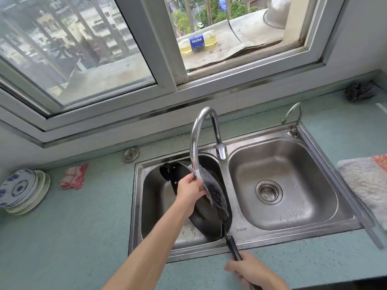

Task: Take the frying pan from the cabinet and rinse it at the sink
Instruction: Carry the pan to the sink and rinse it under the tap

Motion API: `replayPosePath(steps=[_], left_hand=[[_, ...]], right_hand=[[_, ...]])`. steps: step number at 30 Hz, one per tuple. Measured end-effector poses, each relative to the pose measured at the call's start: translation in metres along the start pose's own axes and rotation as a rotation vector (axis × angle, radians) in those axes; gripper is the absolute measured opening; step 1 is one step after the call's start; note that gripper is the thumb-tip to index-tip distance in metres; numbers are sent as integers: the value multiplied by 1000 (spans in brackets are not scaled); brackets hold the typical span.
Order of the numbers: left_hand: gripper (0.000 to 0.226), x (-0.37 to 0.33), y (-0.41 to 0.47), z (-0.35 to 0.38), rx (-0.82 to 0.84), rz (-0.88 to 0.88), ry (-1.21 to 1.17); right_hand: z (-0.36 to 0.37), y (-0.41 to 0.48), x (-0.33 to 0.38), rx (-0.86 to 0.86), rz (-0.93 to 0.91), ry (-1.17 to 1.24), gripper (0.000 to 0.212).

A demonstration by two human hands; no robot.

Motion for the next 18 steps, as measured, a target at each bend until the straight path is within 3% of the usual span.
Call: replayPosePath(steps=[5, 10, 18], left_hand=[[18, -1, -7, -5, -23, -10, -36], [30, 0, -16, -19, -49, -32, -74], [15, -14, -54, -43, -21, 66, -166]], right_hand=[[2, -2, 1, 14, -17, -9, 29], [3, -5, 0, -44, -35, -61, 24], [-9, -19, 7, -151, -100, -176, 20]])
Point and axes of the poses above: each hand's wrist, its own y-axis towards the middle knuckle, its own z-axis out of the palm, x = y × z, the point moved 6 cm from there along y, towards the middle knuckle, and after that the axes turned 8 degrees about x, right-handed, at the moved point
